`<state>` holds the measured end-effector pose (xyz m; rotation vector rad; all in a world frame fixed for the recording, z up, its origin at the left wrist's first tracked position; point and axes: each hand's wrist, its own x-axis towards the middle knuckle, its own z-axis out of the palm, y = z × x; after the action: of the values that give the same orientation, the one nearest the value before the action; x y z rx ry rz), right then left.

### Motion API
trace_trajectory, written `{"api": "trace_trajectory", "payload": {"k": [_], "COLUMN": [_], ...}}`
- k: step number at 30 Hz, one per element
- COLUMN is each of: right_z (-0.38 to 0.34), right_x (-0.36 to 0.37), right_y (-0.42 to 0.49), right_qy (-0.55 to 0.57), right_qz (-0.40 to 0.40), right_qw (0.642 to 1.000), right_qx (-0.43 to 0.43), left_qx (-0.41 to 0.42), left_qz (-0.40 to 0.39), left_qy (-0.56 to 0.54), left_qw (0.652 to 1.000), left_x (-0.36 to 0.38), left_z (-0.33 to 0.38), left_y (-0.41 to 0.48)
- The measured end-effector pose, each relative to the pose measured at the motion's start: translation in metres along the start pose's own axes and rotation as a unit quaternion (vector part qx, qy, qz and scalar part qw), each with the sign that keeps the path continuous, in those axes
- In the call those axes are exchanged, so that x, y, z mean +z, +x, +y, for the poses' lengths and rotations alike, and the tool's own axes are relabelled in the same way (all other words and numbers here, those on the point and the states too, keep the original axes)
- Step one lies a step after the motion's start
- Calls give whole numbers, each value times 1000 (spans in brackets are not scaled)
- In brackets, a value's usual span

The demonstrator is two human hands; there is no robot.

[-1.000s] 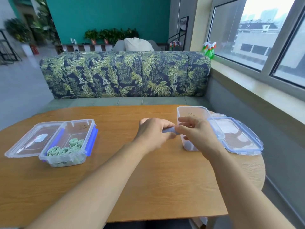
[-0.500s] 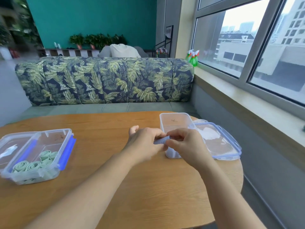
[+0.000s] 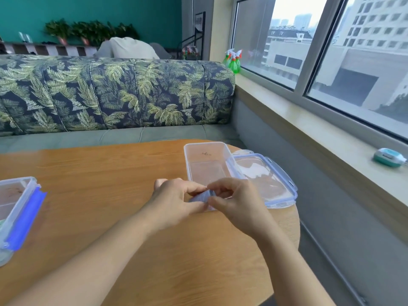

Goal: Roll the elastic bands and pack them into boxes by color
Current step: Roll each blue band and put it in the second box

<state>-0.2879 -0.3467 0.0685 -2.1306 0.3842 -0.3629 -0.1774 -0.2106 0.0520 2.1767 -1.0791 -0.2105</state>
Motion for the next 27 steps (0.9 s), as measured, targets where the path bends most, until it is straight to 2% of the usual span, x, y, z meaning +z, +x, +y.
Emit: {"api": "trace_trajectory", "payload": {"k": [5,8,12,18,21,27], "right_z": [-1,-4,-2,23,30,26], "right_x": [-48,-71,-73,-44,-35,-20], "right_y": [41,76,115,149,157,169], "right_qy": [-89,-151,-246,-373,-403,-393], "right_qz": [75,93,30,-87,-111,-137], "right_qw": [993,984,969,923,908,909], "right_qx": [-17,-9,0,37,26,22], "left_qx": [-10,-67,-123,-162,-168,-213], "left_qz": [51,105,133,81,77,102], "left_qy": [-76,-38,50,99,90,23], "left_qw": [996,992,982,979,979,971], "left_x": [-4,-3,6,25,28,20], "left_z": [-10,-16,-15,-27,-30,-50], "left_y": [42,64,82,101,105,104]}}
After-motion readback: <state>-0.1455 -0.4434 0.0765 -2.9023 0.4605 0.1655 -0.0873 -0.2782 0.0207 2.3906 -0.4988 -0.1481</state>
